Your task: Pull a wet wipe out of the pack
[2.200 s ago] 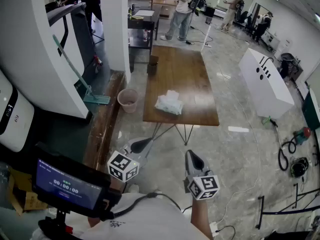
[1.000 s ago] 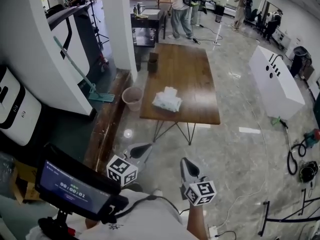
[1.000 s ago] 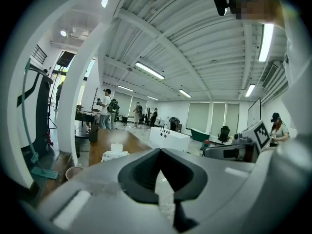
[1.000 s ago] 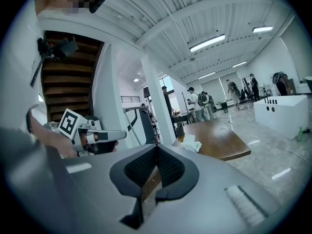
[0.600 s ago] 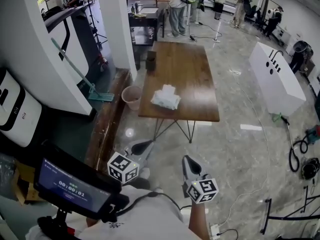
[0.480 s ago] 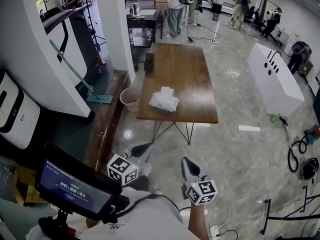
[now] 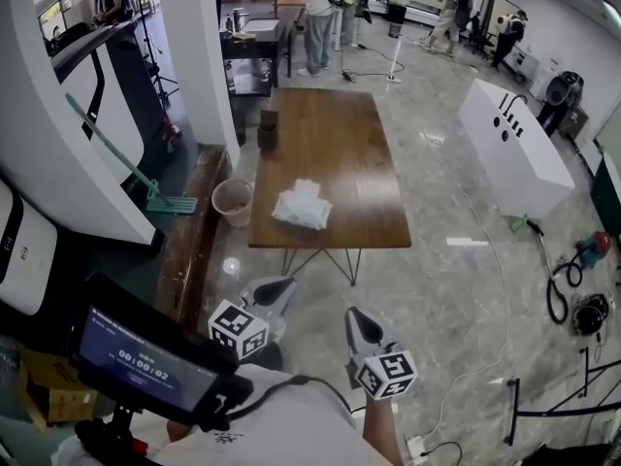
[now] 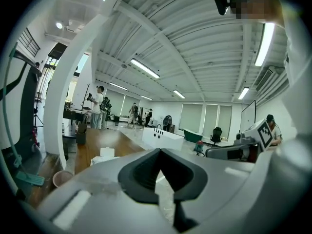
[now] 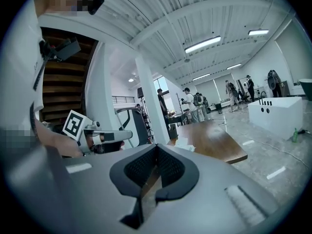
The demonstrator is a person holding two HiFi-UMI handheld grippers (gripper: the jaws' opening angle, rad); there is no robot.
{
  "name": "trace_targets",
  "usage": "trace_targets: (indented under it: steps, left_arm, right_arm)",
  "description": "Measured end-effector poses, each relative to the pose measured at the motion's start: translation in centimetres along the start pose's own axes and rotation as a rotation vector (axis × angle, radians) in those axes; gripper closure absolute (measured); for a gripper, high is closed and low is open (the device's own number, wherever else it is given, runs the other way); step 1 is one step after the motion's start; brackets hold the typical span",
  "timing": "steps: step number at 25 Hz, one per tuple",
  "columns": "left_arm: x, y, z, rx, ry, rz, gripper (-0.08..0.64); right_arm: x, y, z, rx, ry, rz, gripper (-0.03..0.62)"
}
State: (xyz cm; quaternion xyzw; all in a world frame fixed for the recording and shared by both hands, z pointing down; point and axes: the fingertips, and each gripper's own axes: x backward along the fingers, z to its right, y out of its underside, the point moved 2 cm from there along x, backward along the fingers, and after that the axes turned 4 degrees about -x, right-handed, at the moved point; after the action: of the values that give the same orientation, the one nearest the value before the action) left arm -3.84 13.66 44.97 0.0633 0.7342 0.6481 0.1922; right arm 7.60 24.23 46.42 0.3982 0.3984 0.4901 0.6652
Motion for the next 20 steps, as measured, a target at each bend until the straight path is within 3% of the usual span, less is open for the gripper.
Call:
trace_targets:
  steps: [6,20]
  left_arm:
    - [-5.5,-1.6,-7.7,0.007,0.032,0.026,0.560]
    - [-12.6,-3.7,-21.1,0.042,0.060,0.001,0.560]
  right_arm:
    - [-9.0,-2.4,1.4,0.039,0.027,-0.002,0.584]
    - [-22.7,-7.1,4.6,0.086,0.082,-0.054,0.584]
